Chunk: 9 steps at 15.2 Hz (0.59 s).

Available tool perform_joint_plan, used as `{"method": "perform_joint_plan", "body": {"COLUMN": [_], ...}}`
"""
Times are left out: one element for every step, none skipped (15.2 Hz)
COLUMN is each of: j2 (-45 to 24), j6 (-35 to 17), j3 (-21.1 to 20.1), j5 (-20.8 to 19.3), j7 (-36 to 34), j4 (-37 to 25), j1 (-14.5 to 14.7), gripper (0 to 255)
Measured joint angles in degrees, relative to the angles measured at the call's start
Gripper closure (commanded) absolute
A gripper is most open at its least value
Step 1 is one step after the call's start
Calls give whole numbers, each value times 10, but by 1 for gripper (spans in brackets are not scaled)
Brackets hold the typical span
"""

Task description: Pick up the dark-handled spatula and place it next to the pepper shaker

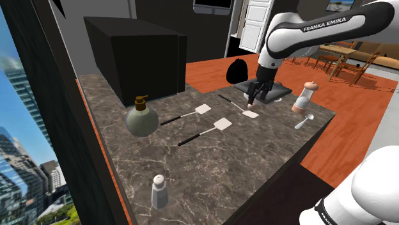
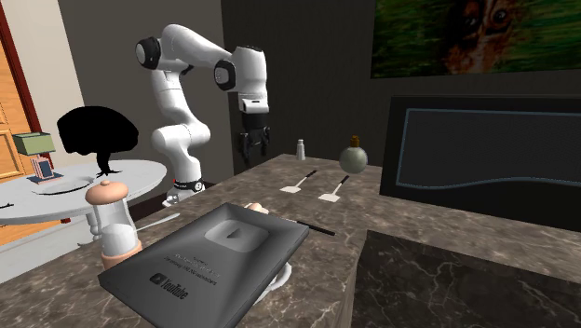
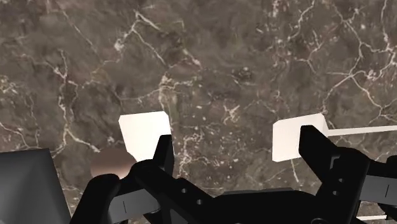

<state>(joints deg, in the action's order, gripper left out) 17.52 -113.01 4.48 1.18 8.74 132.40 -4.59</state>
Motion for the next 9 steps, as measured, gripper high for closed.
{"method": "perform_joint_plan", "body": {"j2": [-20,-38,-55,-80,-99,-115,-138,-157,-176], "j6": [-14,-29,-42,-53,-62,-70,-83,-97,-103], "j3": [3,7,10,14,17,18,18,21,24], "j5": [-1,-1,-1,-1,0,1,3,4,6], "j7": [6,11,16,23,29,31,34,40,46], "j4": [-10,-16,-24,-41,-54,-66,-80,-88,-103], "j1": [-2,-3,-5,-7,-8,-9,-9,-11,-13], "gripper": [0,0,0,0,0,0,0,0,0]}}
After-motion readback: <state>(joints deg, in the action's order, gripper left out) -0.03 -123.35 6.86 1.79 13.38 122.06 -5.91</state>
